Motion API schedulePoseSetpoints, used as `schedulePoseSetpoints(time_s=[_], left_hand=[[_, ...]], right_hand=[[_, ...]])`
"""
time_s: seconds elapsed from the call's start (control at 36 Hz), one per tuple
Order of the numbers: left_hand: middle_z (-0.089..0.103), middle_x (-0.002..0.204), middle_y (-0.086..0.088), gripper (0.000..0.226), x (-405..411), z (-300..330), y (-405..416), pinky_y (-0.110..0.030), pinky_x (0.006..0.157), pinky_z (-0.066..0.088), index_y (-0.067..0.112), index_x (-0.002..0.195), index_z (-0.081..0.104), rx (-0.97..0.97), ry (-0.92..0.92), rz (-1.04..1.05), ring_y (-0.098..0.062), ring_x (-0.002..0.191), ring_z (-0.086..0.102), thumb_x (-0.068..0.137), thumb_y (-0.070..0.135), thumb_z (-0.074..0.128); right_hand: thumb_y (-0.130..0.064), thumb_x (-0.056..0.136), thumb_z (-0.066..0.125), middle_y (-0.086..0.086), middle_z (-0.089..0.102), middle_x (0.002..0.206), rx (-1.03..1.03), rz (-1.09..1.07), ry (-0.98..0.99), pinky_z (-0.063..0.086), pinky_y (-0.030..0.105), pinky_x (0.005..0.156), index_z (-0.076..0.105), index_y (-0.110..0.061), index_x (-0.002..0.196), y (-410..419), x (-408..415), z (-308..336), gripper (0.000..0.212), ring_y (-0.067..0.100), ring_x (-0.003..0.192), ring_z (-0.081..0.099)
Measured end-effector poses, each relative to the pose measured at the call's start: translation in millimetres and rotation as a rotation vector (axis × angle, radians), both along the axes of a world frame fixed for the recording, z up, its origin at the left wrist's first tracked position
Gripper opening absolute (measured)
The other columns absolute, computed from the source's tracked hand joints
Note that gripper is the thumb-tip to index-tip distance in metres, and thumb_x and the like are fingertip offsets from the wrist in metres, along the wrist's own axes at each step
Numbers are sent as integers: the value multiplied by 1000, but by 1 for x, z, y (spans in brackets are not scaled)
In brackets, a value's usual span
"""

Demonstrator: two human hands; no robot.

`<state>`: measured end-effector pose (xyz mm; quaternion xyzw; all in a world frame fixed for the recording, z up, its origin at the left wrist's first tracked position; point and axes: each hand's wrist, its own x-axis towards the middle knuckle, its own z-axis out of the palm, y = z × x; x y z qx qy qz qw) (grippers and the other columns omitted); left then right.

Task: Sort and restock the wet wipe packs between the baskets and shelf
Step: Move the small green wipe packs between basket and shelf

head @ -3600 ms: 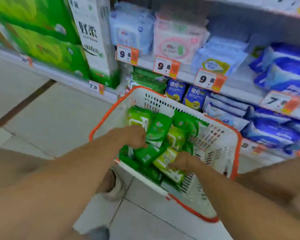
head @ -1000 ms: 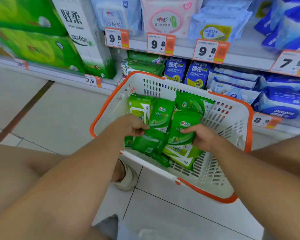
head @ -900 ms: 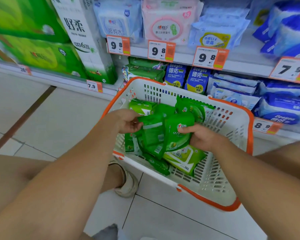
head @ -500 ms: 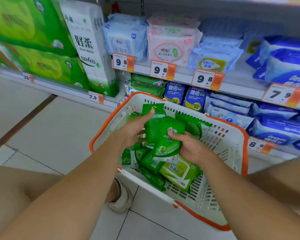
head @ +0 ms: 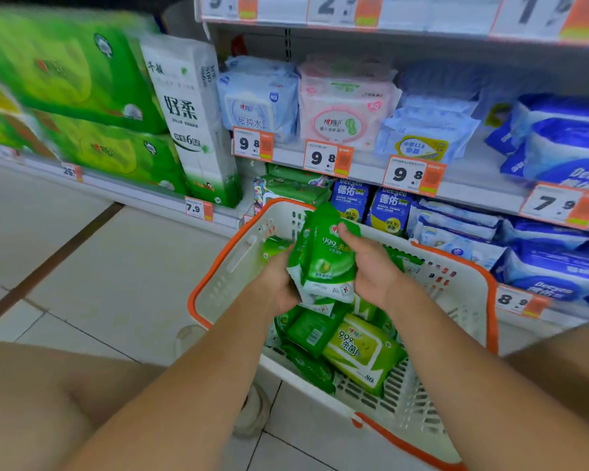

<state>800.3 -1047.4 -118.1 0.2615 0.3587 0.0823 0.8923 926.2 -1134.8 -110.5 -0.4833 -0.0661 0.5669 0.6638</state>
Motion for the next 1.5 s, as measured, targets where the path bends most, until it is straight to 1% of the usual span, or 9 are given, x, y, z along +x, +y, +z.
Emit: schedulePoseSetpoints(time_s=[0.08,0.22,0.39,0.53,0.75,0.97,1.11,1.22,1.5], left_hand=[[60,133,-22,87,-7,-4,4,-55,111,36,11,133,61,-24,-48,-17,-38,120,60,83,80,42],[70,120,-13,47,-23,-11,8,-44,96,52,14,123,64,220,80,-216,-28,108,68,79,24,76],[74,108,-10,76,-29,-33,17,-52,90,56,12,128,56,456,329,-146,-29,98,72,60,2,89],[74,100,-3,67,-41,-56,25,-38,89,56,13,116,62,587,544,113,-20,90,70,56,7,90],[76,100,-1,76,-67,-74,51,-49,88,57,19,115,64,554,630,236,-23,90,73,47,6,93],[76,96,-3,56,-67,-67,46,-47,86,58,16,102,68,578,618,199,-24,88,73,54,1,92],[75,98,-1,42,-57,-50,39,-39,92,54,19,98,70,648,611,197,-20,93,70,63,6,88],[74,100,-1,47,-34,-15,22,-28,78,54,18,106,66,724,488,152,-15,91,70,67,2,85],[76,101,-5,52,31,132,-14,-39,89,55,17,111,61,905,142,71,-24,98,71,66,-1,80]], right_hand=[[-39,89,71,15,68,126,-159,-89,-86,57,56,86,48,-10,141,9,-5,-9,64,33,103,71],[-58,64,83,6,48,151,-268,-144,-188,36,64,110,42,-23,146,16,-6,-36,99,29,132,52],[-27,97,57,14,75,107,-243,-176,-86,54,54,94,68,-10,117,17,-18,-55,29,29,99,72],[-38,89,69,14,66,97,-842,-146,-450,56,39,78,61,-3,103,-9,-18,-105,38,28,80,63],[-20,73,88,12,68,107,-852,70,-529,53,31,78,65,-1,103,6,-34,-132,42,24,96,66],[-18,88,71,21,69,104,-924,85,-694,57,39,75,61,-2,90,3,-17,-135,20,33,95,68],[-13,89,60,16,66,70,-813,64,-758,56,39,61,54,-6,66,-6,12,-72,25,27,58,63],[1,91,55,9,46,57,-584,61,-582,56,33,46,50,0,82,-2,29,24,11,18,32,52],[6,96,48,4,37,45,-138,-119,-193,53,28,38,50,-6,83,12,59,191,18,9,46,41]])
